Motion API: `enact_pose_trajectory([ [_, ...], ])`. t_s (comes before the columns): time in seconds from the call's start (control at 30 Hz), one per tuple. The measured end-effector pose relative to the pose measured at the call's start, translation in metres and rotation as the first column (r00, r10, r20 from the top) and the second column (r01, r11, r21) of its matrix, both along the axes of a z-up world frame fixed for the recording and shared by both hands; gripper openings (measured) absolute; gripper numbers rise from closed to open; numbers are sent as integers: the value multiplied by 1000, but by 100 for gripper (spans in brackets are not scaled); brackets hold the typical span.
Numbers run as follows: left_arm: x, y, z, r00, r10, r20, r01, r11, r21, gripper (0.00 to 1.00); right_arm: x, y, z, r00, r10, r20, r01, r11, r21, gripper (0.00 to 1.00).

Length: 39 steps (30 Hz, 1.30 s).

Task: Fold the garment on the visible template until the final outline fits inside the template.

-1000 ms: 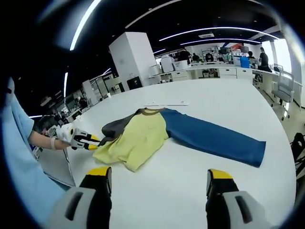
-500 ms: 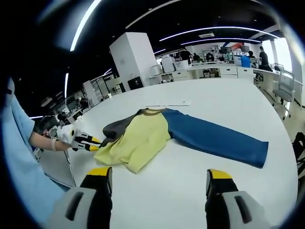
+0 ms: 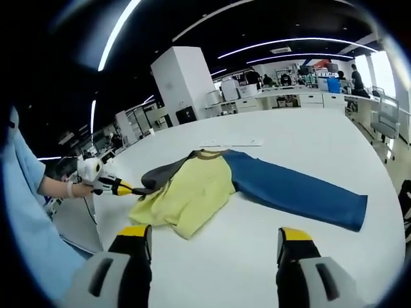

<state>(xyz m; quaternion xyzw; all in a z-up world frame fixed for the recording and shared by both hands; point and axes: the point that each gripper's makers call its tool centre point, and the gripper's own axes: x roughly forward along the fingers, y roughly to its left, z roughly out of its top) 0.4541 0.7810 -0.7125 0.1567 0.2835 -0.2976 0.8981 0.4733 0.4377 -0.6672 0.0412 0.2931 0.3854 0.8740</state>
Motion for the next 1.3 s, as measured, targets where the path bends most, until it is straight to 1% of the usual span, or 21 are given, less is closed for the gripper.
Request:
enact_pose_trajectory([
  [0.03, 1, 2, 3, 1000, 2, -1, -2, 1000, -5, 0, -2, 0, -1, 1000, 11, -6, -11, 1000, -8, 80],
  [0.07, 2, 5, 7, 999, 30, -15, -31, 999, -34, 0, -3, 0, -1, 1000, 22, -8, -22, 1000, -16, 81],
  [0.1, 1, 7, 10, 999, 36, -30, -37, 998, -44, 0, -5, -1, -2, 999, 35, -6, -35, 999, -33, 81],
  [0.13, 1, 12, 13, 997, 64, -54, -67, 996, -54, 0, -6, -1, -1, 999, 39, -4, -39, 998, -39, 81],
  [0.2, 2, 17, 22, 995, 77, -57, -82, 993, -85, 0, -8, -3, 1, 999, 39, -7, -40, 999, -35, 81],
  [0.3, 0, 26, 33, 983, 127, -130, -148, 975, -167, 0, -11, -8, 6, 1000, 25, -2, -26, 999, -30, 81],
  [0.33, 0, 30, 38, 976, 145, -165, -177, 963, -205, 0, -11, -9, 7, 1000, 21, 0, -21, 999, -31, 81],
  [0.37, 0, 33, 42, 972, 151, -179, -190, 955, -226, 0, -12, -9, 8, 1000, 17, 2, -17, 999, -32, 81],
  [0.4, 0, 40, 45, 964, 167, -209, -218, 943, -251, 0, -12, -10, 10, 1000, 8, 8, -8, 999, -32, 81],
  [0.47, 1, 52, 50, 960, 174, -218, -232, 934, -273, 0, -13, -10, 15, 1000, -14, 22, 15, 1000, -26, 81],
  [0.57, 1, 71, 56, 960, 200, -198, -250, 929, -272, 0, -19, -4, 22, 999, -41, 26, 40, 999, 10, 81],
  [0.67, -1, 89, 56, 956, 222, -194, -270, 925, -269, 0, -25, 0, 18, 999, -38, 11, 38, 999, -11, 81],
  [0.7, -1, 96, 56, 949, 236, -207, -289, 914, -285, 0, -28, 3, 18, 999, -42, 12, 42, 999, -16, 81],
  [0.77, -2, 106, 56, 947, 248, -204, -300, 910, -285, 0, -32, 8, 18, 999, -47, 4, 47, 999, -14, 81],
  [0.9, -2, 130, 54, 931, 288, -225, -348, 886, -307, 0, -39, 17, 18, 999, -50, -2, 50, 998, -29, 81],
  [0.93, -2, 135, 52, 930, 291, -225, -351, 885, -305, 0, -40, 19, 19, 999, -52, -1, 52, 998, -29, 81],
  [0.97, -2, 143, 51, 923, 308, -232, -369, 879, -301, 0, -41, 22, 19, 998, -56, -2, 56, 998, -26, 81],
  [1.07, -1, 158, 50, 919, 317, -234, -380, 873, -307, 0, -44, 31, 21, 998, -55, -2, 55, 998, -38, 81],
  [1.13, 1, 170, 48, 917, 321, -235, -383, 875, -297, 0, -45, 37, 24, 999, -54, 1, 54, 998, -45, 81],
  [1.27, 5, 192, 48, 913, 332, -238, -394, 870, -298, 0, -46, 46, 30, 998, -53, 17, 54, 996, -66, 82],
  [1.3, 5, 194, 48, 913, 332, -237, -393, 870, -298, 0, -46, 47, 30, 998, -53, 17, 54, 996, -72, 83],
])
